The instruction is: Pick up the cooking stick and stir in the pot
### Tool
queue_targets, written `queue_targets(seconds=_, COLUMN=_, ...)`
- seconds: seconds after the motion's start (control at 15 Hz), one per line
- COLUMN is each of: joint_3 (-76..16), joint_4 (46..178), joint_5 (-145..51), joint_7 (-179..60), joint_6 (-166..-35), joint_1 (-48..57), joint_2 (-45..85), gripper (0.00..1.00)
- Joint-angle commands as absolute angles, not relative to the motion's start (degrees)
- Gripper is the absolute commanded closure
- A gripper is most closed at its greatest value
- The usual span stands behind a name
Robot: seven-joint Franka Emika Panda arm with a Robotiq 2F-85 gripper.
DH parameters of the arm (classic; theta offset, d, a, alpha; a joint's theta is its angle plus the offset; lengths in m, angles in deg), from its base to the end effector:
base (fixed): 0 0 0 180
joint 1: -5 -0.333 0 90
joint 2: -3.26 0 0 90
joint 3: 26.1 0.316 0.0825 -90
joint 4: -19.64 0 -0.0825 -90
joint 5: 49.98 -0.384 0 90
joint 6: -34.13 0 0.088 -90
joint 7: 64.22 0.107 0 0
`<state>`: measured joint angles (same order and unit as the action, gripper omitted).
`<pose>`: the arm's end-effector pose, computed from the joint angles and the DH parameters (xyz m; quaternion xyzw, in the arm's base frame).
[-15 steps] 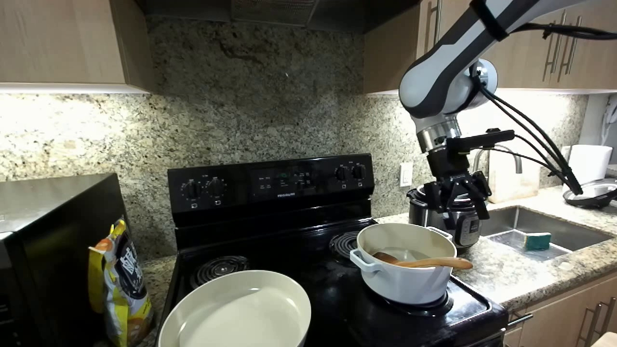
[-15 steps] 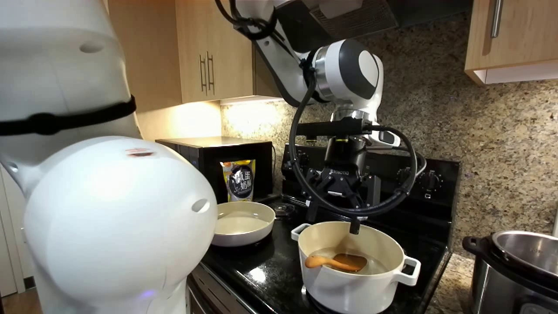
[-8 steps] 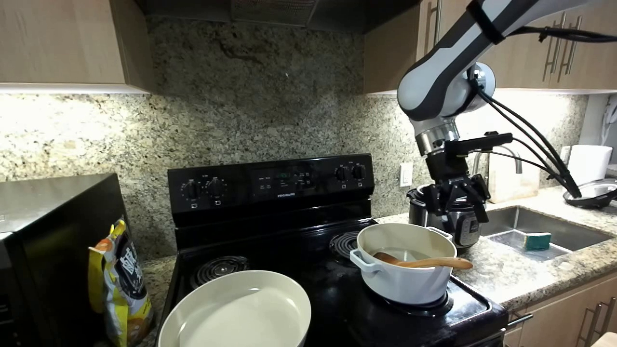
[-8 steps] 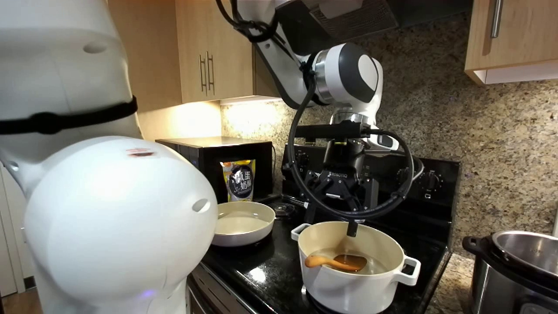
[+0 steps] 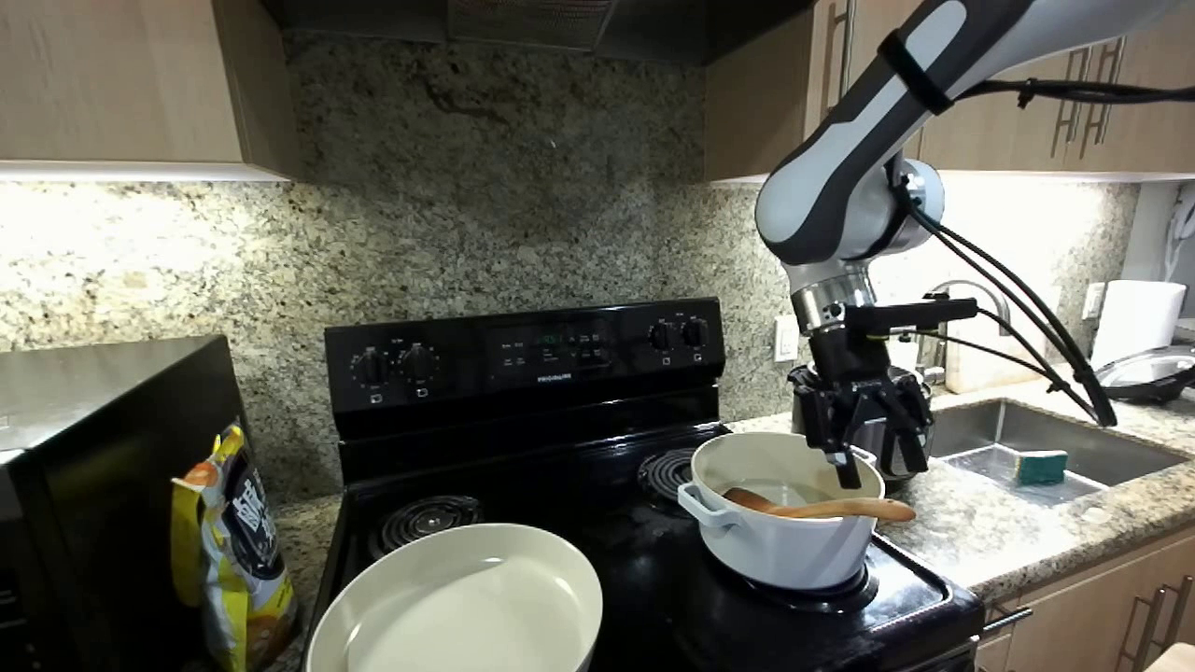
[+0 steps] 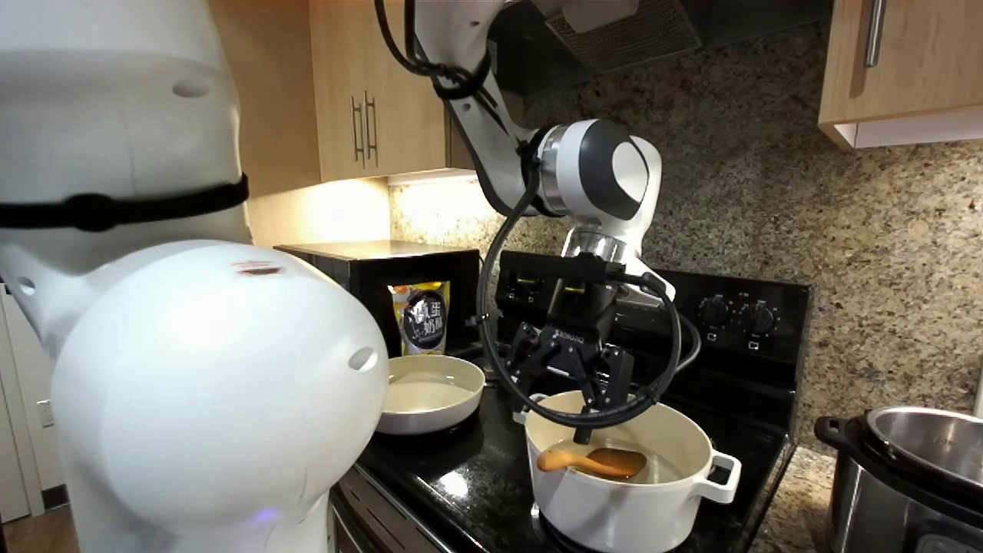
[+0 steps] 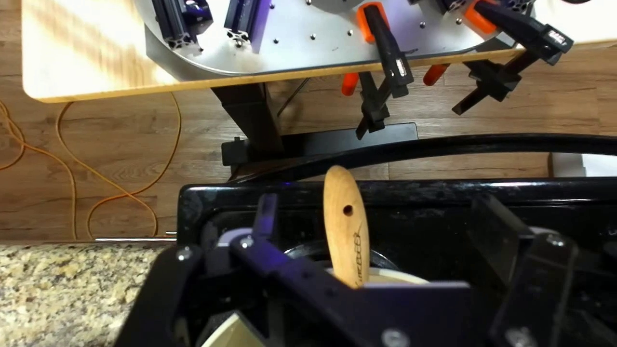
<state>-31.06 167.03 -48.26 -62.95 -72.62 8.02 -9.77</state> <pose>0.3660 -0.0524 0.3140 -0.9687 0.0673 0.2387 0.0103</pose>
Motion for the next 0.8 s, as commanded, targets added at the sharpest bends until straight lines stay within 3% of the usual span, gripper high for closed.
queue_targets(seconds=0.0, joint_3=-31.53, joint_4=168.78, joint_5=-50.75, joint_7=-64.08, joint_6=-76.46, joint_1=8.68, joint_2=-6.13, gripper=0.0)
queue_targets(seconds=0.73, joint_3=-33.66, joint_4=170.24, joint_5=-55.09, joint_7=-64.48, joint_6=-82.47, joint_1=10.49, joint_2=-3.98, gripper=0.01)
